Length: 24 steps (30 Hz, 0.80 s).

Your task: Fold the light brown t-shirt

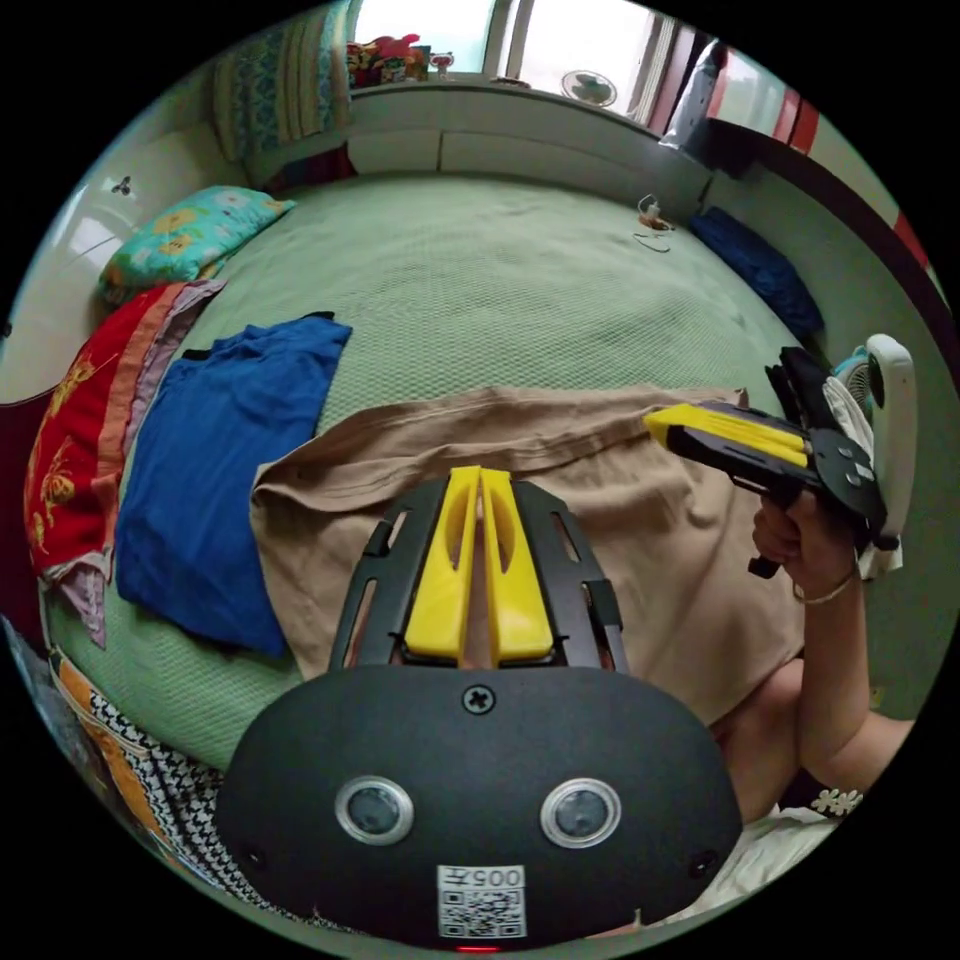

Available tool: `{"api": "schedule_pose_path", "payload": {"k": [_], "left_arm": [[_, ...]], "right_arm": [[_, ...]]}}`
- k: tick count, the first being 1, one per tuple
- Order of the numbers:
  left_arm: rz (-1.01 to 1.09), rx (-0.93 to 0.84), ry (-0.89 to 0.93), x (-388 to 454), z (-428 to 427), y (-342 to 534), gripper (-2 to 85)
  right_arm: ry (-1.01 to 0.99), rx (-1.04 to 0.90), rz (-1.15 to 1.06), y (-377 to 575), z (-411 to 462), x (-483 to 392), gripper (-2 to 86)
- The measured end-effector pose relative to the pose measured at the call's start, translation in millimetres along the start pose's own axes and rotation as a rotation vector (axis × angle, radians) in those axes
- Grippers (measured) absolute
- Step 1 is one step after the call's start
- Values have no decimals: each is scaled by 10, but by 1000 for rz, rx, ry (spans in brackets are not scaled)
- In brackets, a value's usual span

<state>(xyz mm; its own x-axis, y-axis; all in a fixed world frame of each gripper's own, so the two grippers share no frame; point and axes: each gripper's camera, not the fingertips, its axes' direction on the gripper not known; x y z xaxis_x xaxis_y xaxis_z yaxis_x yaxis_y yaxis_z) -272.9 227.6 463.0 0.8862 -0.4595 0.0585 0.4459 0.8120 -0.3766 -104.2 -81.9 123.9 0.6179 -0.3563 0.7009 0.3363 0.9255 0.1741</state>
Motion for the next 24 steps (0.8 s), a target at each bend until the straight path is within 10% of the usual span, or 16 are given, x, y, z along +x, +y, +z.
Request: {"api": "schedule_pose_path", "payload": {"k": [24], "left_arm": [[-128, 113, 46, -263, 40, -1, 47]], "right_arm": [[85, 52, 117, -165, -207, -266, -10]]}}
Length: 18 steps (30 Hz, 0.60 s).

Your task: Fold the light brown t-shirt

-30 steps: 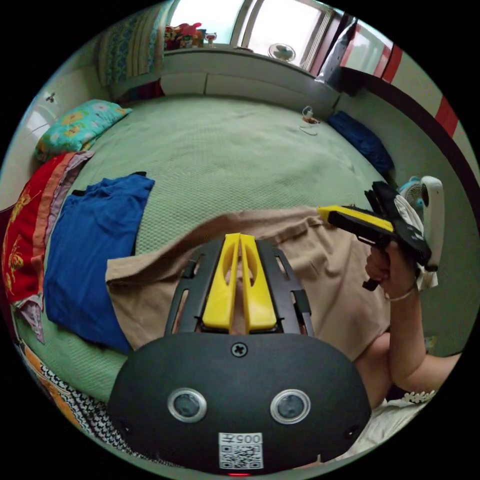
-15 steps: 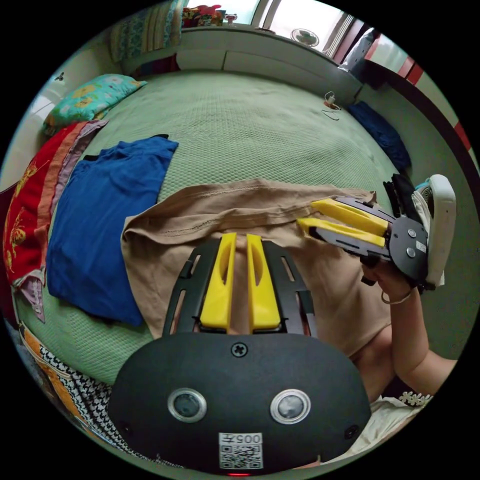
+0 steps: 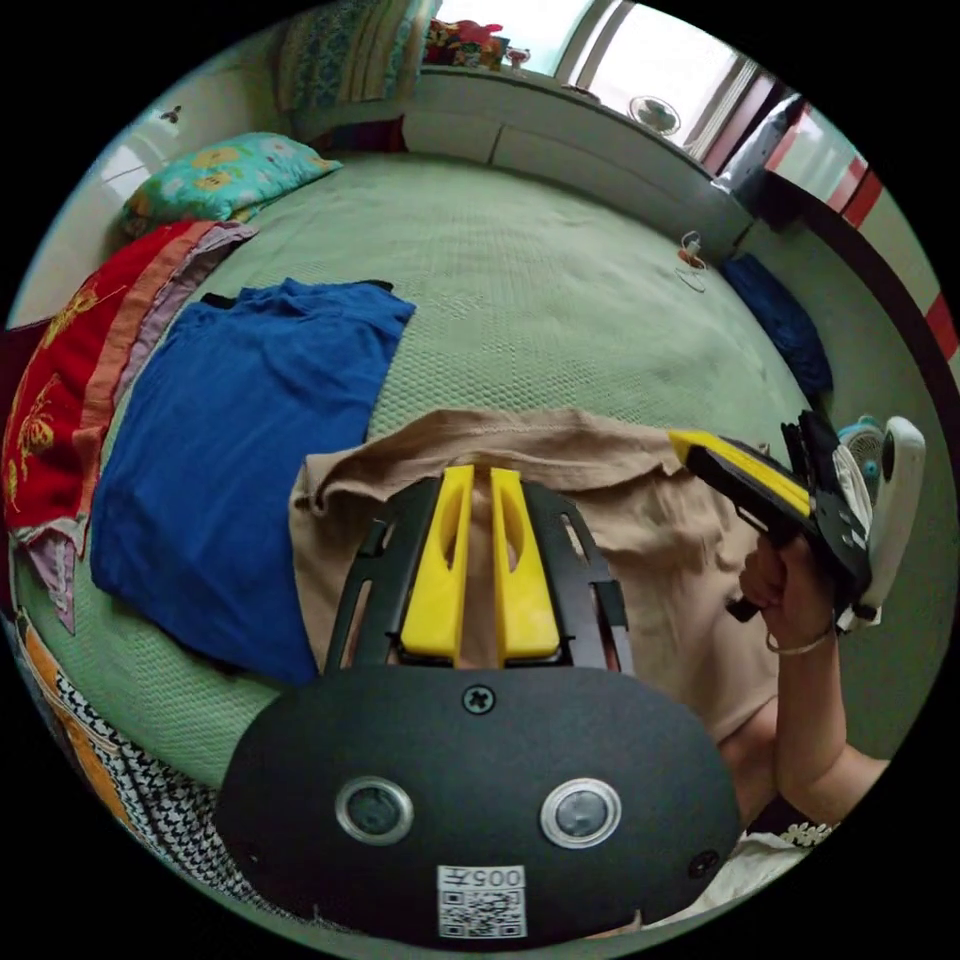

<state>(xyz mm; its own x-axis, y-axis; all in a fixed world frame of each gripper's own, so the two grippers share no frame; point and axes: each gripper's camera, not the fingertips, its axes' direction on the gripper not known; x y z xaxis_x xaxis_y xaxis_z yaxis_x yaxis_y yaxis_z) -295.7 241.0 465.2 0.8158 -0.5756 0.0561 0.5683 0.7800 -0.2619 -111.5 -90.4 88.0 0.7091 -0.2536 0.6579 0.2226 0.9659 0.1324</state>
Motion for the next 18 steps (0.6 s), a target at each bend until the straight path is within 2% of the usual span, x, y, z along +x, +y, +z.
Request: {"api": "schedule_pose_path", "payload": {"k": [4, 7, 11, 15, 18], "left_arm": [[-29, 105, -25, 38, -115, 34, 41], [13, 76, 1, 201, -134, 80, 37], [95, 27, -47, 521, -113, 154, 37], [168, -56, 27, 893, -8, 276, 41], [217, -83, 33, 1152, 82, 324, 46]], "right_arm": [[-21, -7, -22, 12, -127, -7, -10], [-125, -52, -148, 18, -194, -74, -10], [-140, -158, -246, 31, -182, -175, -12], [-49, -110, -77, -5, -201, -11, -12], [2, 26, 93, 13, -421, 217, -12]]}}
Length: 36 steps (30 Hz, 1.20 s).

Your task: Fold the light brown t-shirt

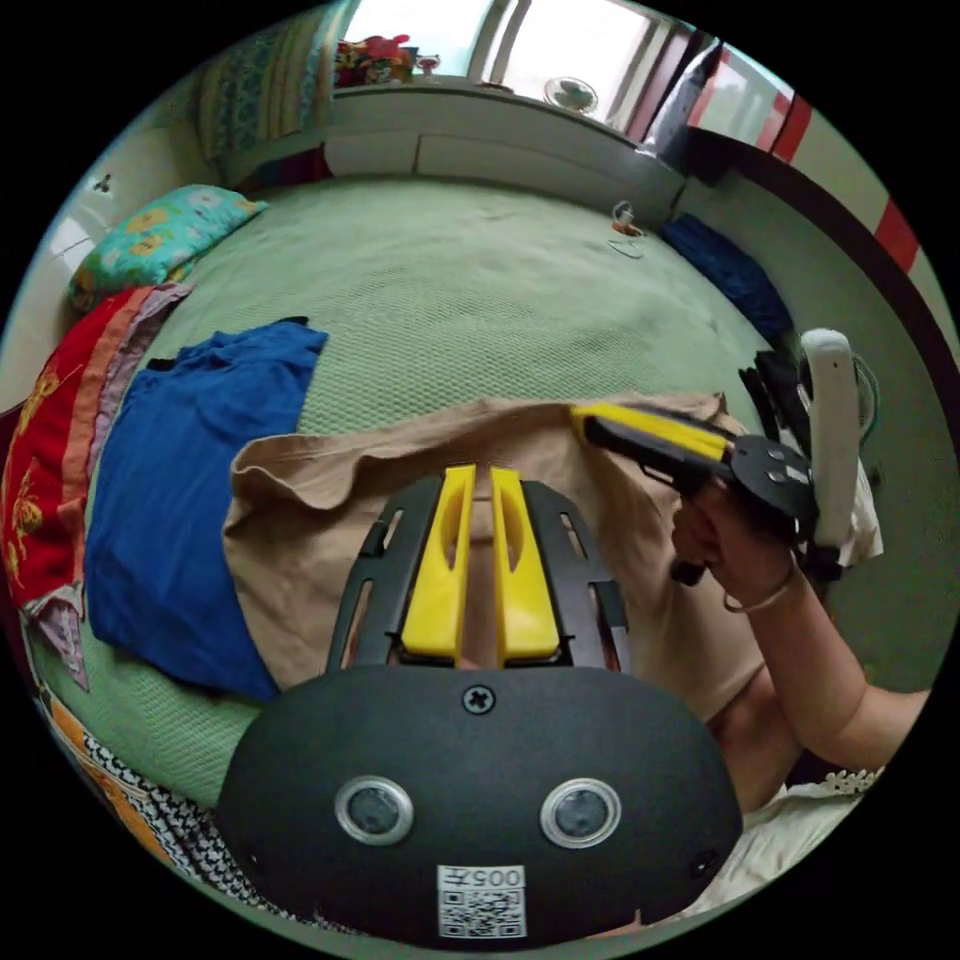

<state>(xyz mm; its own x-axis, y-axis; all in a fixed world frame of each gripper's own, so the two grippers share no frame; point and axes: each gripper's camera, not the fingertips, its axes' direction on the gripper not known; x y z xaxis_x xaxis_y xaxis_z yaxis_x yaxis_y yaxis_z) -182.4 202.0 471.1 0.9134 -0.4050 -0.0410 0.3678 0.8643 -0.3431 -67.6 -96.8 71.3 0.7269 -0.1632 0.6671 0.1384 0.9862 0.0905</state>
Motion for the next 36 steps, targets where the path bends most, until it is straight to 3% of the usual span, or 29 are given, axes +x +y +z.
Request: {"api": "schedule_pose_path", "payload": {"k": [4, 9, 15, 18, 21, 26, 36], "left_arm": [[-25, -41, -74, 178, 211, -121, 49], [-108, 55, 9, 395, 53, -110, 50], [70, 109, 160, 1473, -225, 202, 64], [229, 31, 191, 2285, -262, 330, 76], [340, -67, 332, 3127, -258, 518, 90], [443, -233, 309, 4290, -23, 922, 130], [433, -410, 55, 5569, 554, 1253, 127]], "right_arm": [[11, 95, 26, 17, -393, 154, -12], [-2, 82, -23, 32, -740, 265, -12], [44, 137, 12, 235, -1676, 423, -11], [181, 76, 45, 484, -2283, 584, -11], [298, 11, 55, 811, -2889, 877, -11], [327, 14, 184, 1477, -3838, 1451, -10], [222, -5, 261, 2120, -4329, 1654, -9]]}}
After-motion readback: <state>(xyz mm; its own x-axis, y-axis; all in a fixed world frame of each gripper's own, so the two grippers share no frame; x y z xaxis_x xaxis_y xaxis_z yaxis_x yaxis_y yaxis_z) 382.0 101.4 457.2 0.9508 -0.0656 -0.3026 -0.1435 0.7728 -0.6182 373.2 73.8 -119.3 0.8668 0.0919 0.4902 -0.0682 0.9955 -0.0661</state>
